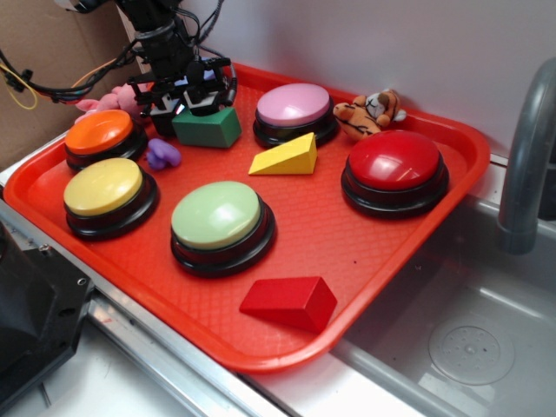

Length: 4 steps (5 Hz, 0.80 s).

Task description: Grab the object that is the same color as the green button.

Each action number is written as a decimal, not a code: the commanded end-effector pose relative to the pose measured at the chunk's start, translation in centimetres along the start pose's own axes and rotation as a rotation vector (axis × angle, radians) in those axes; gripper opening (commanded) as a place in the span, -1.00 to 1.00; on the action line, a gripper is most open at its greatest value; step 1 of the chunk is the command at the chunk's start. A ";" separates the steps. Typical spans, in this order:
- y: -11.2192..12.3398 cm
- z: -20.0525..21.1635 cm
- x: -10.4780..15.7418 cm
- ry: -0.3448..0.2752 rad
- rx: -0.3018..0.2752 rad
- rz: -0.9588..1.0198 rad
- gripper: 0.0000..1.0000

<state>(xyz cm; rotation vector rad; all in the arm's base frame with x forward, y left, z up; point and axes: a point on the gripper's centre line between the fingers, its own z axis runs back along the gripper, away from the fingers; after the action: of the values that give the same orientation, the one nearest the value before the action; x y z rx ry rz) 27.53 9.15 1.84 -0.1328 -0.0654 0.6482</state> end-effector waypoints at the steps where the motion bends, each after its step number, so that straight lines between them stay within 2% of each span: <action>1: -1.2 4.0 0.0 -0.102 0.026 -0.055 -1.00; 2: -2.3 6.4 -0.5 -0.141 0.057 -0.093 -1.00; 4: -7.2 10.3 -3.5 -0.161 0.063 -0.359 -1.00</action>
<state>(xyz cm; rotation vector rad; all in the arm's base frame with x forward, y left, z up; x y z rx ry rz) 27.46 2.15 10.70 -0.0050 -0.1279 0.3112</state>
